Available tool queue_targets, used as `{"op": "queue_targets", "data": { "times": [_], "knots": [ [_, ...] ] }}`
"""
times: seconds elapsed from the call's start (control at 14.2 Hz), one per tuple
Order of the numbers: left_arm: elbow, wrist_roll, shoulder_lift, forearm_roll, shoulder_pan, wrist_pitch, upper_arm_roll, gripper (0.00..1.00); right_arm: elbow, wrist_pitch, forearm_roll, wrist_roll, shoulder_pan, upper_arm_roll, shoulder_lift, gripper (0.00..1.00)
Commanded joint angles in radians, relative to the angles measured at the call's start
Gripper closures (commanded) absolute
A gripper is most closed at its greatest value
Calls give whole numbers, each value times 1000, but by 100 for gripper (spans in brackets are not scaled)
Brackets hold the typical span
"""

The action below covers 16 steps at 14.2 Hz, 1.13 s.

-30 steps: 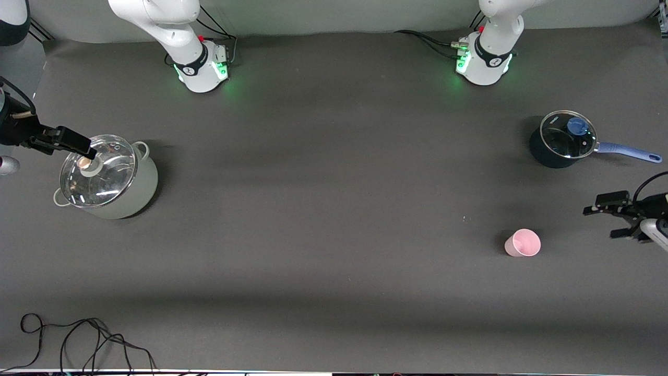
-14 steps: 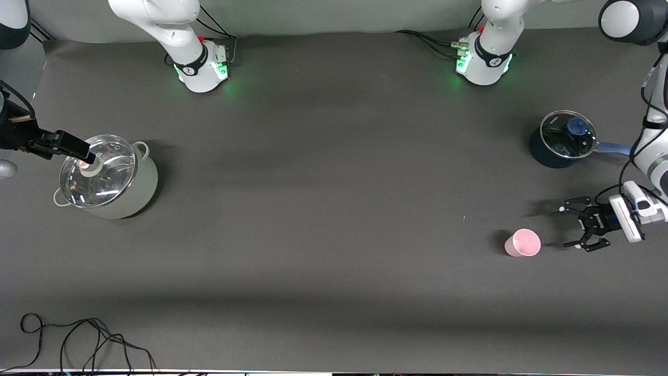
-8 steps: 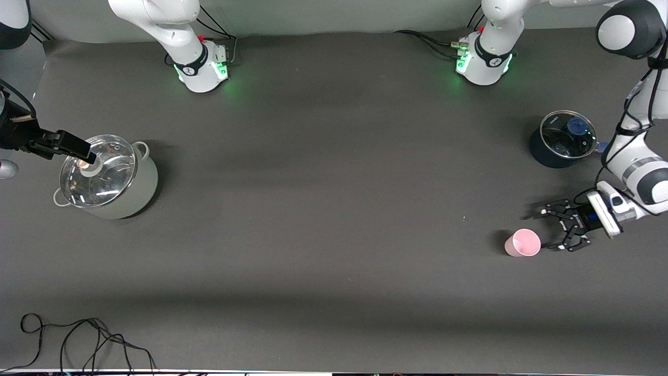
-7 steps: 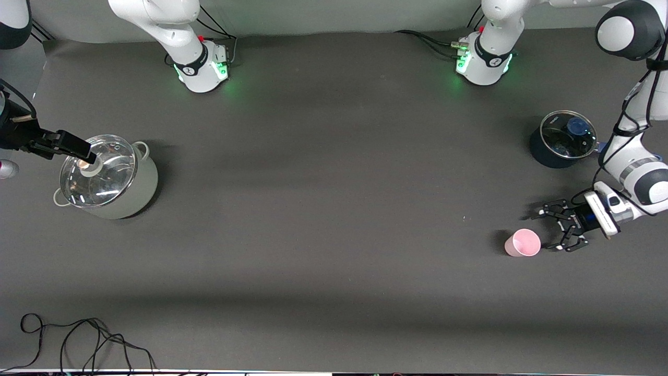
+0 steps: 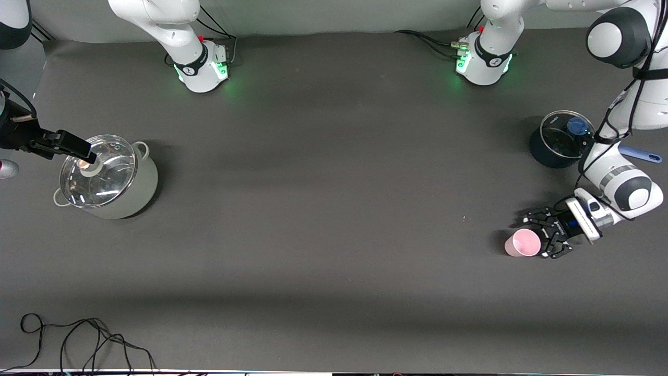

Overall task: Transfer pink cup from left to right arm
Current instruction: 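Move the left gripper down toward the pink cup, then close the left gripper around the pink cup's base and lift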

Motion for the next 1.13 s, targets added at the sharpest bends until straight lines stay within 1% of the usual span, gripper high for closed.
{"op": "queue_targets", "data": {
  "times": [0.0, 0.35, 0.49, 0.7, 0.78, 0.85, 0.99, 1.06],
  "knots": [
    [-13, 27, 2, -46, -13, 24, -2, 0, 21, -9, -1, -21, 6, -5, 9, 0],
    [-13, 27, 13, -76, -43, 50, -8, 1, 18, -11, -1, -21, 6, -5, 6, 0],
    [-13, 27, 13, -77, -44, 52, -8, 9, 19, -11, -1, -21, 6, -5, 9, 0],
    [-13, 27, 13, -79, -44, 58, -8, 27, 21, -11, -1, -21, 6, -5, 10, 0],
    [-13, 27, 13, -79, -44, 58, -8, 30, 21, -11, -1, -21, 6, -5, 12, 0],
    [-13, 27, 13, -77, -44, 58, -8, 37, 21, -11, -1, -21, 6, -5, 10, 0],
    [-13, 26, 10, -77, -43, 56, -8, 39, 21, -9, -1, -21, 6, -5, 10, 0],
    [-11, 17, 5, -79, -44, 56, -8, 44, 22, -11, -1, -21, 6, -5, 12, 0]
  ]
}}
